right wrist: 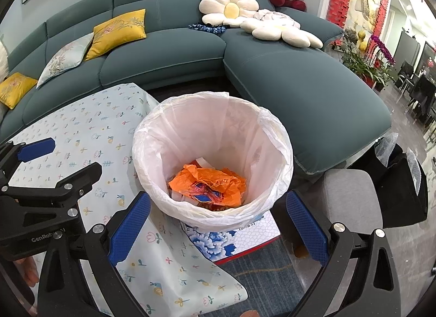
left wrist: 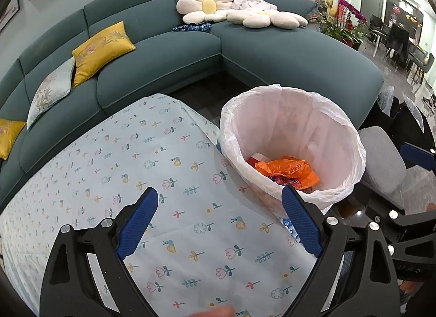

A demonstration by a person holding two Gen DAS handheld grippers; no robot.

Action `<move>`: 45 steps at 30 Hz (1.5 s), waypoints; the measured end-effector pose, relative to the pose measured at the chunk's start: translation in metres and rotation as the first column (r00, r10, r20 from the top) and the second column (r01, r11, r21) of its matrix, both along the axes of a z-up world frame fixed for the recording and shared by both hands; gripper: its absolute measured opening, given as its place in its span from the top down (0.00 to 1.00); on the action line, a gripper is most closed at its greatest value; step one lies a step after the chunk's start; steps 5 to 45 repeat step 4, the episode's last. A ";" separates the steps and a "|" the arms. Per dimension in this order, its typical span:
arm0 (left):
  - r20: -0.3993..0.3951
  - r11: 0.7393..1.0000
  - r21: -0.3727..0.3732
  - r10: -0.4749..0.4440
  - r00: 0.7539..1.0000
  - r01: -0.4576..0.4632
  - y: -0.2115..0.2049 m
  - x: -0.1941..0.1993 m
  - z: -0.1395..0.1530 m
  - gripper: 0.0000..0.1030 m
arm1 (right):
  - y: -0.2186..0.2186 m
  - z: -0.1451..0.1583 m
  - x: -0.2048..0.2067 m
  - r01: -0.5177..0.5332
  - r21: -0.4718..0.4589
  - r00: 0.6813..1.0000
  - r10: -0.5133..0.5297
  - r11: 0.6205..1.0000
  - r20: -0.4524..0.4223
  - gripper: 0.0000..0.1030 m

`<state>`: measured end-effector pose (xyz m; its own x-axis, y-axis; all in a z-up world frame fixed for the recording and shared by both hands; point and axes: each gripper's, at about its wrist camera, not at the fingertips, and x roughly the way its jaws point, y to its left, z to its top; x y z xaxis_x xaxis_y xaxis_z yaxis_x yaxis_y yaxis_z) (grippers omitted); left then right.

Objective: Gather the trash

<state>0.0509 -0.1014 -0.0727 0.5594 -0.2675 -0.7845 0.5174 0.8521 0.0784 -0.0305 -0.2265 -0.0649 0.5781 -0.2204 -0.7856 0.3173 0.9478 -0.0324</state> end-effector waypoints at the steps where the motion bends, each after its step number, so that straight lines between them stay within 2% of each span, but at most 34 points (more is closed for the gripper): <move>1: -0.005 1.000 0.000 0.001 1.000 -0.001 0.000 0.001 0.000 0.15 | -0.001 0.000 0.001 -0.001 0.000 1.000 0.001 1.000 -0.001 0.07; 45: -0.005 1.000 0.001 0.005 1.000 -0.005 0.001 0.002 -0.001 0.15 | 0.000 0.000 0.000 -0.004 0.000 1.000 0.004 1.000 -0.005 0.07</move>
